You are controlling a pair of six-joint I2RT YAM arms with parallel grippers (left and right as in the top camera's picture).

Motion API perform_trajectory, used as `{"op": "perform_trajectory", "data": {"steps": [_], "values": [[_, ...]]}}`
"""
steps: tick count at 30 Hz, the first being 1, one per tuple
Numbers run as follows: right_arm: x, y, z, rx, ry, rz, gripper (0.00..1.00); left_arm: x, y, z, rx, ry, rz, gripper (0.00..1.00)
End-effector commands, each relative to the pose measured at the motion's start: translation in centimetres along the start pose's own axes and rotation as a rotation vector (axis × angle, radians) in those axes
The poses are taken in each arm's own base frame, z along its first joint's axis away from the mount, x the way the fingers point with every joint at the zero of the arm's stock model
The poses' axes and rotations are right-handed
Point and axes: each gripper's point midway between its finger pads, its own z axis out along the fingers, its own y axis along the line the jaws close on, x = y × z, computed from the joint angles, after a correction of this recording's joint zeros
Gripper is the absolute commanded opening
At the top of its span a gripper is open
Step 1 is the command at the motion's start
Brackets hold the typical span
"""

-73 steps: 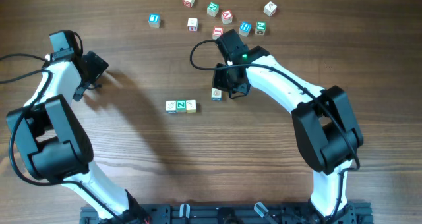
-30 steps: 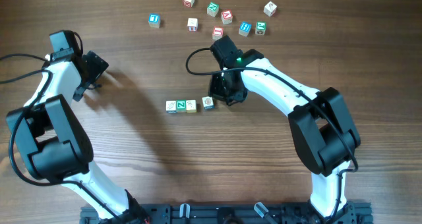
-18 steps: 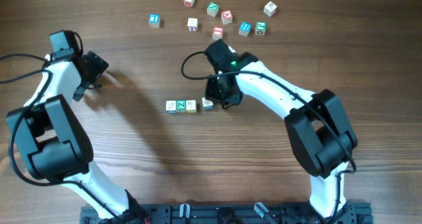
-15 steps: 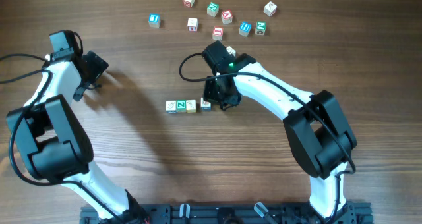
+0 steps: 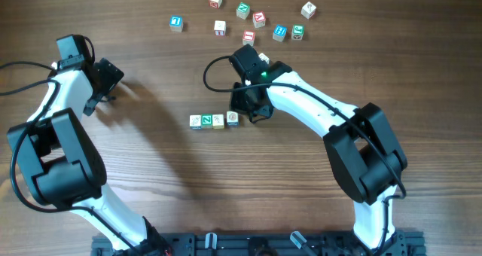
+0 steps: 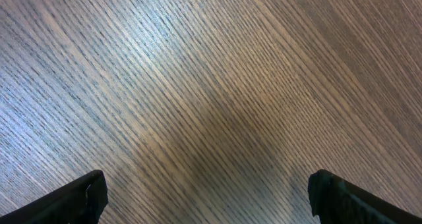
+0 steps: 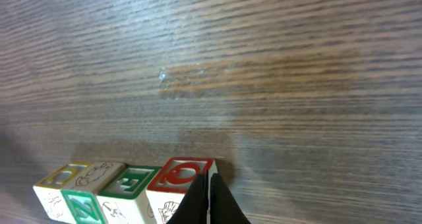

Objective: Form a horizontal line

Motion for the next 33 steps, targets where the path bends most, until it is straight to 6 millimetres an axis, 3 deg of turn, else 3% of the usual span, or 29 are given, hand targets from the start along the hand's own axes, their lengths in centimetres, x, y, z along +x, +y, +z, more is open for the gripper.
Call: {"op": "perform_trajectory", "data": {"steps": [1,9,16,18,19,20,33], "values": [[1.0,0.1,0.6,-0.017,0.057,0.01,0.04,-0.2,0.2,0.1,-0.007,-0.003,0.001,1.0],[1.4,0.3,0.5,-0.031,0.077,0.009,0.04,-0.2,0.2,0.1,-0.007,-0.003,0.001,1.0],[-0.5,-1.5,0.6,0.069,-0.029,0.007,0.05,-0.2,0.2,0.1,-0.007,-0.003,0.001,1.0],[-1.1,-1.6,0.5,0.076,-0.056,0.008,0.19,-0.2,0.2,0.1,-0.007,-0.003,0.001,1.0],[-1.2,-1.7,0.5,0.077,-0.056,0.01,0.39,-0.2,0.2,0.1,-0.007,-0.003,0.001,1.0],[-1.2,-1.7,0.5,0.077,-0.056,0.01,1.0,-0.2,0.2,0.1,-0.007,-0.003,0.001,1.0],[-1.4,-1.4,0.5,0.062,-0.064,0.011,1.0,-0.2,0.2,0.1,-0.007,-0.003,0.001,1.0]]}}
